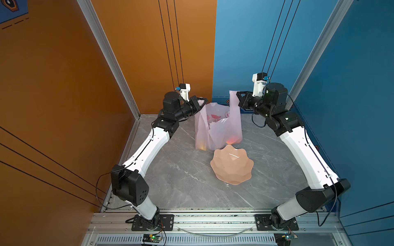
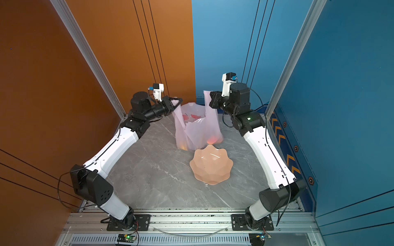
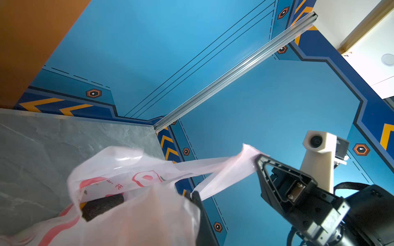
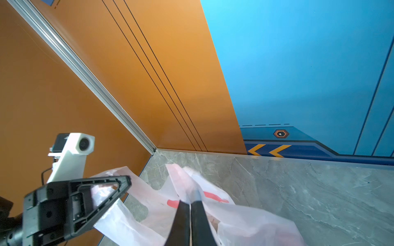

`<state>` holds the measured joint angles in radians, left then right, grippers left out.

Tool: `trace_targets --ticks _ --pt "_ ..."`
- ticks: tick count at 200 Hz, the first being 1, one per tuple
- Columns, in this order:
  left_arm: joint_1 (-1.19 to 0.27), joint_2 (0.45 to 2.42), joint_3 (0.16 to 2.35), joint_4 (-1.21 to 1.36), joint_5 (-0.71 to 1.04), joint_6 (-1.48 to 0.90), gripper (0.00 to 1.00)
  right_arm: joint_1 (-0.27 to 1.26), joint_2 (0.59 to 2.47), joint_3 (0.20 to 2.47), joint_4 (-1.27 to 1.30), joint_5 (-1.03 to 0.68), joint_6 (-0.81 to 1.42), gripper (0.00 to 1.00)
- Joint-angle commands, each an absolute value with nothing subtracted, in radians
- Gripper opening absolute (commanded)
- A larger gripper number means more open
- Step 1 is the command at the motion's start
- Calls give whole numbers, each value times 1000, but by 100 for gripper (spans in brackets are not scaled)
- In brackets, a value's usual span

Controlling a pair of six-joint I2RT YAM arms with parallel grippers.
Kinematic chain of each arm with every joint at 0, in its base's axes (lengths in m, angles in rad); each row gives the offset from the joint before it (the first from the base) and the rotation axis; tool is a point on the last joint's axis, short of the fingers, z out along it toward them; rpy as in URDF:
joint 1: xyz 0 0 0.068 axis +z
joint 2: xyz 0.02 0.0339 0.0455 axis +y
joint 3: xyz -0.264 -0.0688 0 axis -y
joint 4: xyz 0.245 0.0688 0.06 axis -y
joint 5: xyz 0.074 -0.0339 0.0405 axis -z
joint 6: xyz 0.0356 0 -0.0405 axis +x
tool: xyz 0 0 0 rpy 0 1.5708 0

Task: Place the fruits into the plastic bag
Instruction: 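Hold both bag handles up and set the bag upright on the table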

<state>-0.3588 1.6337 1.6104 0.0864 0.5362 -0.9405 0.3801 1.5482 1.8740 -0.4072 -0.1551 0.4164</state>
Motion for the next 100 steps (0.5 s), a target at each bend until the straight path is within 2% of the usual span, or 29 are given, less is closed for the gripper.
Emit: trace_targets --ticks 1,48,57,70,87,100 --pt "-356 1643 1579 123 571 -942 0 374 1544 1836 -380 -165 400 0" --pt "-335 1662 1531 118 571 -937 0 346 1601 1741 -373 -205 420 0" --pt "-330 1671 1534 110 577 -938 0 338 1612 1734 -371 -215 423 5" --pt "-323 1681 1536 103 583 -942 0 329 1625 1726 -371 -230 429 17" --pt "-314 1693 1539 97 590 -949 0 324 1636 1721 -368 -236 433 26" --pt "-310 1700 1547 87 593 -950 5 321 1641 1724 -368 -238 433 35"
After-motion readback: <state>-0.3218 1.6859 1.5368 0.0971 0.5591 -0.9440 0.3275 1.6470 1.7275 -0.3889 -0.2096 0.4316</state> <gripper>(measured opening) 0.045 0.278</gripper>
